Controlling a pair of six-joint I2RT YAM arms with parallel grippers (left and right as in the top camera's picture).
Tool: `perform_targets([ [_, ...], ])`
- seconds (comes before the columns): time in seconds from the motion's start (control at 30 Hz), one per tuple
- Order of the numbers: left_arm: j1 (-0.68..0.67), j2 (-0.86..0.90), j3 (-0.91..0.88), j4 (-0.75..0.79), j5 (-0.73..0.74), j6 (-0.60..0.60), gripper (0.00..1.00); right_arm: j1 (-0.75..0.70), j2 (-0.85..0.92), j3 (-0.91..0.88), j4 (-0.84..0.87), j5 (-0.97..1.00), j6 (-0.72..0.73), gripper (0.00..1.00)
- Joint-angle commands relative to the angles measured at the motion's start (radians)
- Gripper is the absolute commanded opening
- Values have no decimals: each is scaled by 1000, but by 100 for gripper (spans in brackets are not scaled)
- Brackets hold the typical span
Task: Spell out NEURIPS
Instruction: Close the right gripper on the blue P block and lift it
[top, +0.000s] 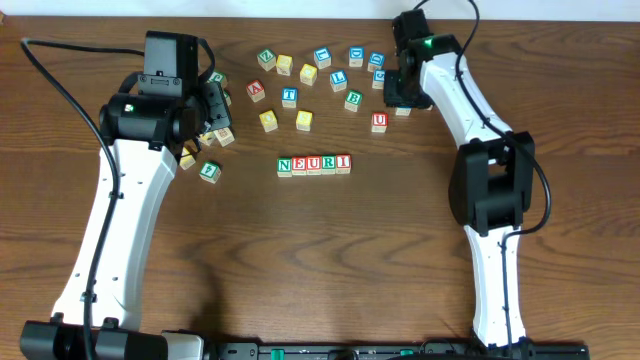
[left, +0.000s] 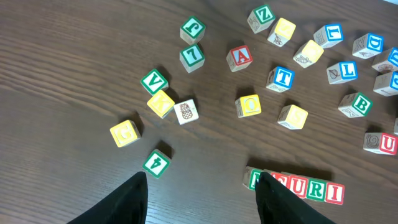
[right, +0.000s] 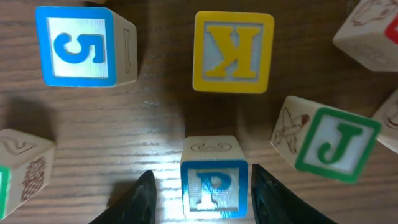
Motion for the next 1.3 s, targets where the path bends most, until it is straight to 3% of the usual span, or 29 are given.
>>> perform_targets([
  [0.0, 5, -12, 5, -2, -2, 10, 55, -8, 20, 8, 16, 21, -24, 44],
  [0.37, 5, -12, 5, -2, -2, 10, 55, -14, 27, 8, 26, 34, -24, 32],
  [0.83, 5, -12, 5, -2, -2, 10, 55, -16, 28, -35, 34, 34, -24, 31],
  [1.27, 5, -12, 5, -2, -2, 10, 55, -16, -14, -34, 19, 30, -24, 21],
])
